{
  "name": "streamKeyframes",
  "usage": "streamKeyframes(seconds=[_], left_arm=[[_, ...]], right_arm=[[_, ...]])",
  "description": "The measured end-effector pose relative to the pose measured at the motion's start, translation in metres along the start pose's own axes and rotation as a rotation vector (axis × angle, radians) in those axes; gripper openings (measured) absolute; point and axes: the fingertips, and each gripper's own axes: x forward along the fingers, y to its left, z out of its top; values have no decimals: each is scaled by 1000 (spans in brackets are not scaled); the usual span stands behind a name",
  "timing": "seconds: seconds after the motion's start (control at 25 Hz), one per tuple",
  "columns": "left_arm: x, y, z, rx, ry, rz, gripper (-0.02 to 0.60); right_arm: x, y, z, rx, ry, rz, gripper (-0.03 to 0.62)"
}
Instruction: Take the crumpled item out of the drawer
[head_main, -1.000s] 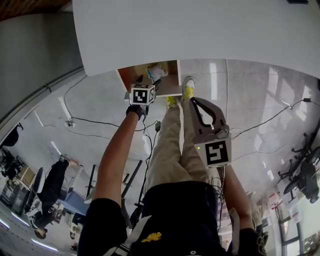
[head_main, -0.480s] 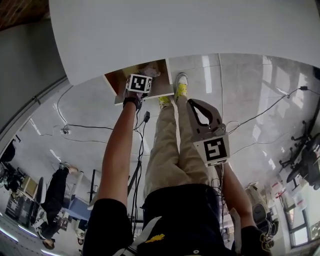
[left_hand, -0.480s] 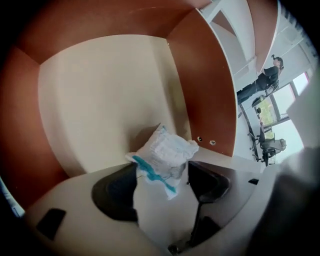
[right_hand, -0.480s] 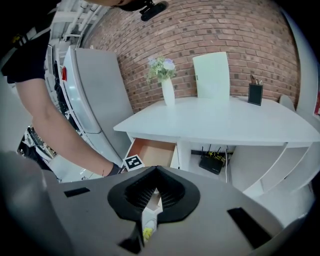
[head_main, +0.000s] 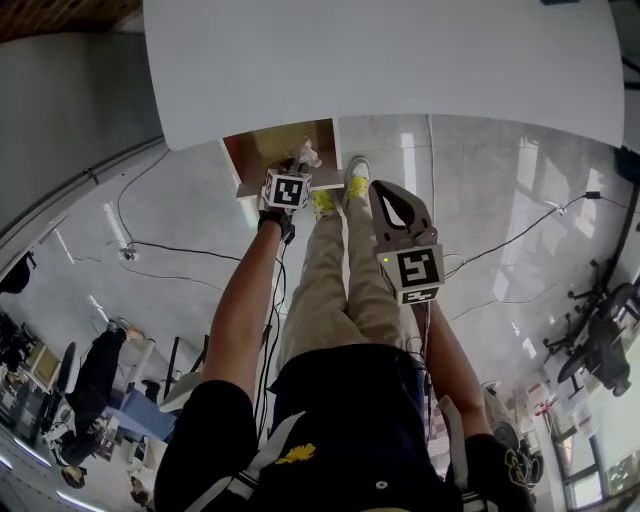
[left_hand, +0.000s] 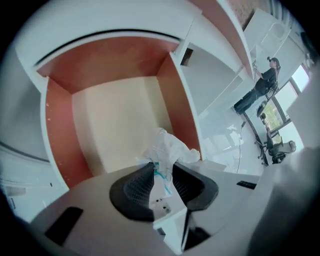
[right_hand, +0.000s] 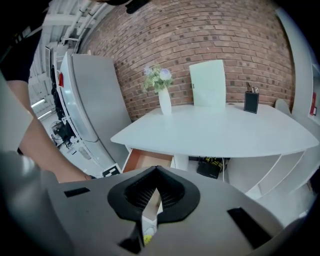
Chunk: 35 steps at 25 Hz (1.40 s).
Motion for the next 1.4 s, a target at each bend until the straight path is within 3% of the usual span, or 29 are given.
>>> streamKeyframes(seconds=[0.24, 0.4, 0.52, 0.68, 0.88, 1.12, 1.4], left_arm=[[-110, -32, 40, -10, -208, 77, 113], [-205, -69, 72, -15, -332, 87, 106], [-281, -88, 111, 23, -471, 84, 104], [-380, -109, 158, 82, -646, 102, 103], [-478, -114, 208, 114, -811, 142, 98], [-557, -114, 247, 144, -968, 196, 94], [-593, -114, 270, 198, -1060, 244, 91]], right_arm=[[-21, -4, 85, -50, -82, 15, 26], [-52, 6, 147, -94, -141, 22, 26], [-77, 23, 193, -111, -205, 48, 26], [-116, 49, 226, -166, -258, 97, 26], [-152, 46, 268, -192, -347, 75, 26], [-183, 21, 321, -201, -456, 16, 26], [-208, -1, 352, -187, -552, -36, 26]])
